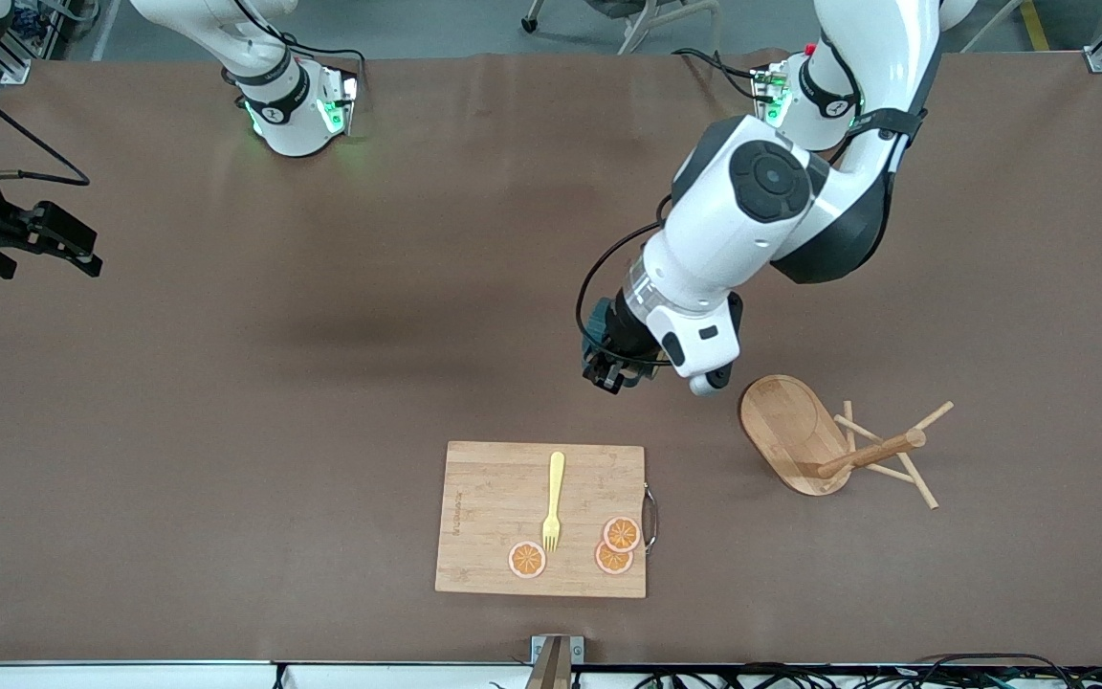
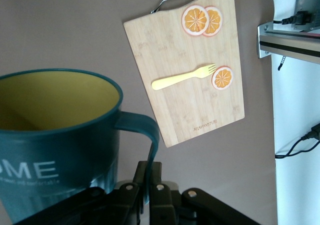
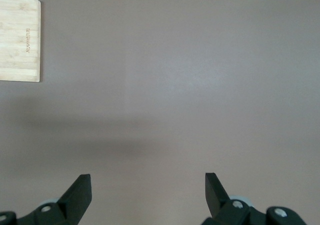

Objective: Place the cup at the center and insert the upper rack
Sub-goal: 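Carry the mug with the left gripper over a stand peg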

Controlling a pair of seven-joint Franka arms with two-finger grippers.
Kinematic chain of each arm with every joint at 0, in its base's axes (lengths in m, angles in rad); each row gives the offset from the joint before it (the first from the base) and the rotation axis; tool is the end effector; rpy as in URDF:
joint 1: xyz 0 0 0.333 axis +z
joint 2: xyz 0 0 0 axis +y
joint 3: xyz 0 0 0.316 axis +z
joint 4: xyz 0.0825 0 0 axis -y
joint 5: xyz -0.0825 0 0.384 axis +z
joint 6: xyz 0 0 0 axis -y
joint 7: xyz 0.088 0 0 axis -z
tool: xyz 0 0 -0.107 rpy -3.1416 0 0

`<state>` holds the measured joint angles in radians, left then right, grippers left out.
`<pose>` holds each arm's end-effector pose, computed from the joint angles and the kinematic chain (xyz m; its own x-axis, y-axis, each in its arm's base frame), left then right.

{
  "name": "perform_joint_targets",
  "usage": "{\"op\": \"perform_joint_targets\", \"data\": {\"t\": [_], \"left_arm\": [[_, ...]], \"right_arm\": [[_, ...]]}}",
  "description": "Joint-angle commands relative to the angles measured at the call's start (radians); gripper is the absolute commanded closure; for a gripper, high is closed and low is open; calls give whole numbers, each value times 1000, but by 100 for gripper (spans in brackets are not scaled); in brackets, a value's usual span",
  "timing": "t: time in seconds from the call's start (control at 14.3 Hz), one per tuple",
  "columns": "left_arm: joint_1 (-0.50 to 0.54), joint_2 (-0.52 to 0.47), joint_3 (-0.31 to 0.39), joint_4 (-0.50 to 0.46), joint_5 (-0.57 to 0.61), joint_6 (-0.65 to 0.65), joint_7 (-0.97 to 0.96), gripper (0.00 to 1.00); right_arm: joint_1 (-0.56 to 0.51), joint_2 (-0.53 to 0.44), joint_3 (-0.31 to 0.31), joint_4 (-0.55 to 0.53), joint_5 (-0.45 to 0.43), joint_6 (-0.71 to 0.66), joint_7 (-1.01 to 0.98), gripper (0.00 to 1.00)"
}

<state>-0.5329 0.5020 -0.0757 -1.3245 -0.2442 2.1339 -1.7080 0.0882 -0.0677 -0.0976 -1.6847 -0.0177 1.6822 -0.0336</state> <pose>0.6025 -0.4178 0.4801 0.3694 0.8777 -0.3054 0.9213 -0.3028 0.2440 0.5432 -0.0086 0.6173 0.9976 0.0260 0.0644 0.0252 -0.9996 0.0133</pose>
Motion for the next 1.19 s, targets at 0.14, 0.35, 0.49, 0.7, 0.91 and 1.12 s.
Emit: {"op": "perform_joint_targets", "data": {"t": [0.14, 0.35, 0.49, 0.7, 0.91, 1.12], "left_arm": [[50, -111, -7, -122, -102, 15, 91, 100], [94, -172, -7, -203, -186, 15, 198, 100], [131, -226, -4, -283, -288, 15, 307, 100], [171, -266, -4, -354, -366, 23, 360, 100], [198, -264, -3, -380, -376, 27, 360, 100], [250, -261, -1, -398, -374, 27, 361, 100]], "right_arm": [[19, -23, 2, -7, 4, -15, 4, 0], [21, -23, 2, -7, 4, -13, 4, 0], [18, -23, 2, -7, 4, -13, 6, 0], [-1, -20, -7, -10, 4, -15, 8, 0], [-27, -20, -8, -15, 5, -18, 8, 0], [-31, -20, -8, -13, 5, -30, 8, 0]]}}
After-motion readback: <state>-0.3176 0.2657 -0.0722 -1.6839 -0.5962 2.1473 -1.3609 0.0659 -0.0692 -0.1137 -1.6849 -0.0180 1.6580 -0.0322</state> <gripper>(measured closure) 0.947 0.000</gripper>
